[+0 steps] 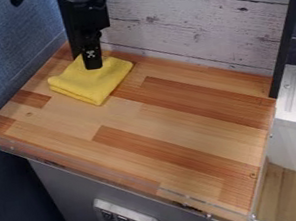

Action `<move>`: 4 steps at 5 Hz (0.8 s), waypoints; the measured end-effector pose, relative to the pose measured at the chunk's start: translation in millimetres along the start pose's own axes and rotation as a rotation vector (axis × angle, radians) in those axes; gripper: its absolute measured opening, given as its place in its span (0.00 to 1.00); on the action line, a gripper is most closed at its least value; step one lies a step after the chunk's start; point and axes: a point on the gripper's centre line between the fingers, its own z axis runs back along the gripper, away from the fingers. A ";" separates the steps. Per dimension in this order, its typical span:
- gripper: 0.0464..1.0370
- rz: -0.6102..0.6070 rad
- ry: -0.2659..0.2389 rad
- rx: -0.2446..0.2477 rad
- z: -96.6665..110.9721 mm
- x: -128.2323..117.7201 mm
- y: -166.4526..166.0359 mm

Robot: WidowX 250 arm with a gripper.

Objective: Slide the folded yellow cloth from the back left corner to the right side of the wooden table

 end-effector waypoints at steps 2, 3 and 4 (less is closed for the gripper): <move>0.13 0.004 0.013 -0.005 -17.6 -5.1 -8.4; 0.02 0.018 0.016 -0.002 -25.3 -7.1 -16.6; 0.02 0.133 0.029 0.011 -27.0 0.5 -43.2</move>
